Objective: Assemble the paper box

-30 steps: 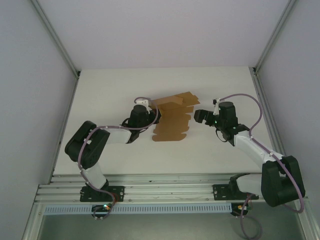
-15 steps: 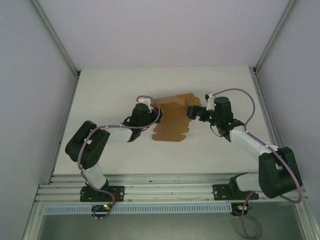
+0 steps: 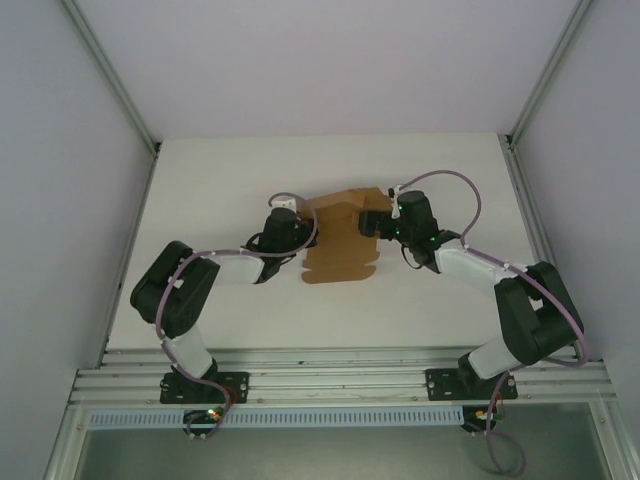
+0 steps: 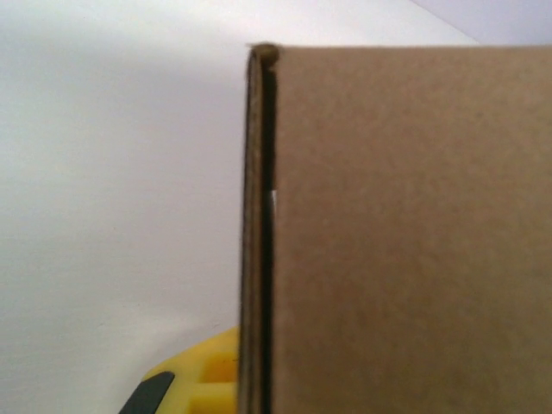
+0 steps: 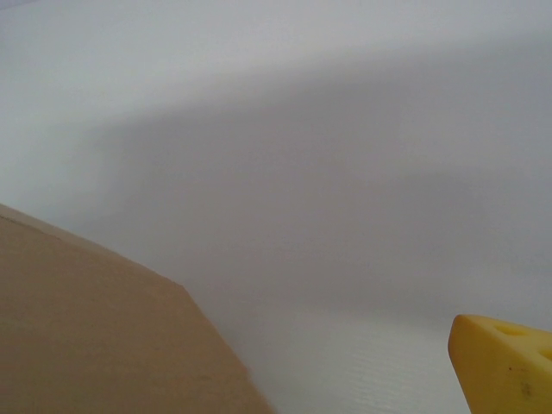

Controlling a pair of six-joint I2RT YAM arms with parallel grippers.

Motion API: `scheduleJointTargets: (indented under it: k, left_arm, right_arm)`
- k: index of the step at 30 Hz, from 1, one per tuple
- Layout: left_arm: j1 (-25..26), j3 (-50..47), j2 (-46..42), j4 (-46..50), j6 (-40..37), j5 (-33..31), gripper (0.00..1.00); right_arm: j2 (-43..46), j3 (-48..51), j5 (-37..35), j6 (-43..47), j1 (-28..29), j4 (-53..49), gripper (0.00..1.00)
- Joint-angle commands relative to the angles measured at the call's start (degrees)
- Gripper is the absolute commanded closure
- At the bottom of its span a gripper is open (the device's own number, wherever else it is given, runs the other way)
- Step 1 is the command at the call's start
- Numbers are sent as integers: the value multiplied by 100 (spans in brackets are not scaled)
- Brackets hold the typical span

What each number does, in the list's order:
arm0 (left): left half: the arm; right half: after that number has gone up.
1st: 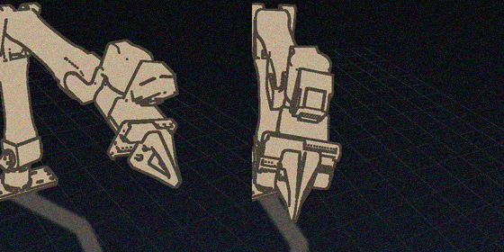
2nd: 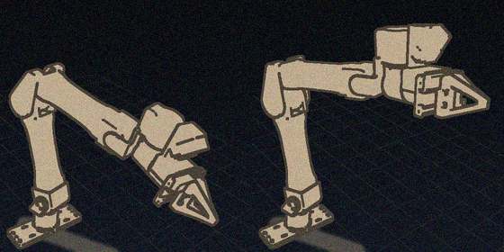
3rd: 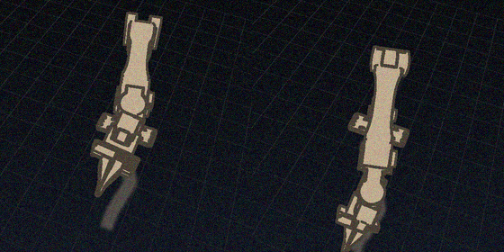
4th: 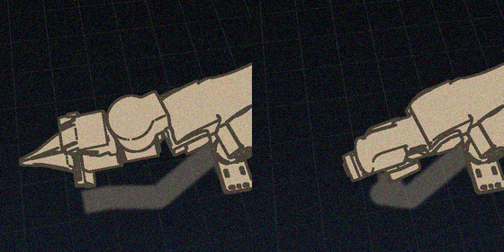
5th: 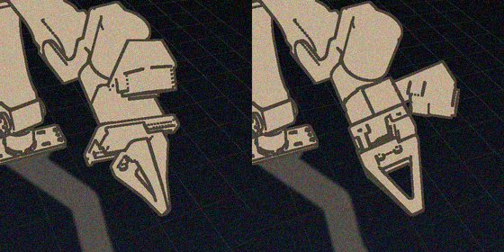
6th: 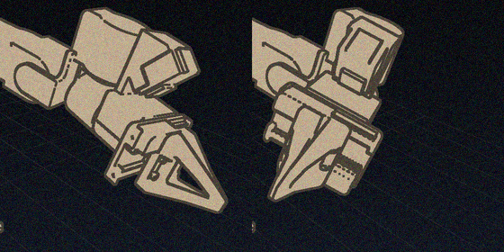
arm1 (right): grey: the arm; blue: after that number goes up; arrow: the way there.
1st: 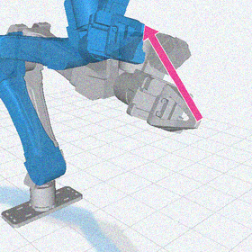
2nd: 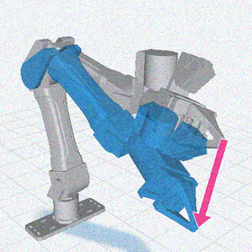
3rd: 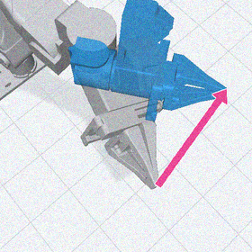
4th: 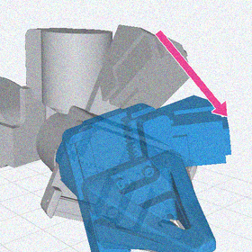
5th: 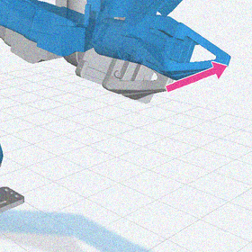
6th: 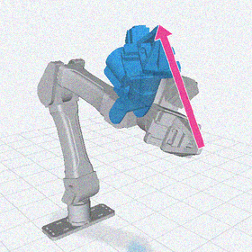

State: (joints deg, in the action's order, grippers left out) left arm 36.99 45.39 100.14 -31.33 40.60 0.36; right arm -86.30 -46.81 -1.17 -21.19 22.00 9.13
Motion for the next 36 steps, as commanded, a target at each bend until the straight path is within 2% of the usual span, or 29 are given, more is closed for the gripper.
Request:
scheduleJointTargets:
  k: [1, 5, 11, 15, 18, 23, 29, 36]
  left_arm:
    - [154, 190, -146, -464, 113, 395, 100]
    - [72, 165, -149, -283, 93, 320, 100]
    - [-154, -30, -218, -261, 51, 437, 100]
    - [-178, 47, -309, 132, -250, 436, 100]
    - [-179, 54, -350, 150, -418, 550, 100]
    - [-172, 93, -328, 176, -492, 666, 100]
    - [-164, 141, -306, 193, -575, 821, 100]
    - [-110, 251, -352, 352, -711, 935, 100]
  right_arm:
    - [11, 83, -427, 253, 151, -159, 0]
    - [566, 199, -283, 434, 155, -327, 0]
    - [2105, 458, -295, 689, 49, -1134, 0]
    - [3057, 663, -24, 688, -376, -1433, 0]
    - [3340, 595, 207, 529, -956, -1625, 0]
    - [2921, 42, 744, 460, -1768, -1974, 1]
    - [2039, -715, 2432, 1158, -1944, -2062, 4]
    - [1095, -1402, 2436, 1296, -1958, -2402, 5]
